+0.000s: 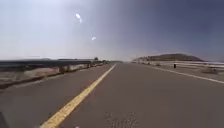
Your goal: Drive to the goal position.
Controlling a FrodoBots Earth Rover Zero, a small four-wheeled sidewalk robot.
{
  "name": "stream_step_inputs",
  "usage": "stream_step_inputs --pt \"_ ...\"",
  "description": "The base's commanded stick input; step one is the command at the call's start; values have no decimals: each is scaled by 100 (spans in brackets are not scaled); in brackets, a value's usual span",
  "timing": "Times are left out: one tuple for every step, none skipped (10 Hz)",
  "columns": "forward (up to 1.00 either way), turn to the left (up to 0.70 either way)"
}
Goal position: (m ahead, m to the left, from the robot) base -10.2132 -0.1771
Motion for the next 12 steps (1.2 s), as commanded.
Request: stream_step_inputs --pt "0 50" --pt "0 50" --pt "0 50" --pt "0 50" --pt "0 50" --pt "0 50" --pt "0 50" --pt "0 50" --pt "0 50" --pt "0 50" --pt "0 50" --pt "0 50"
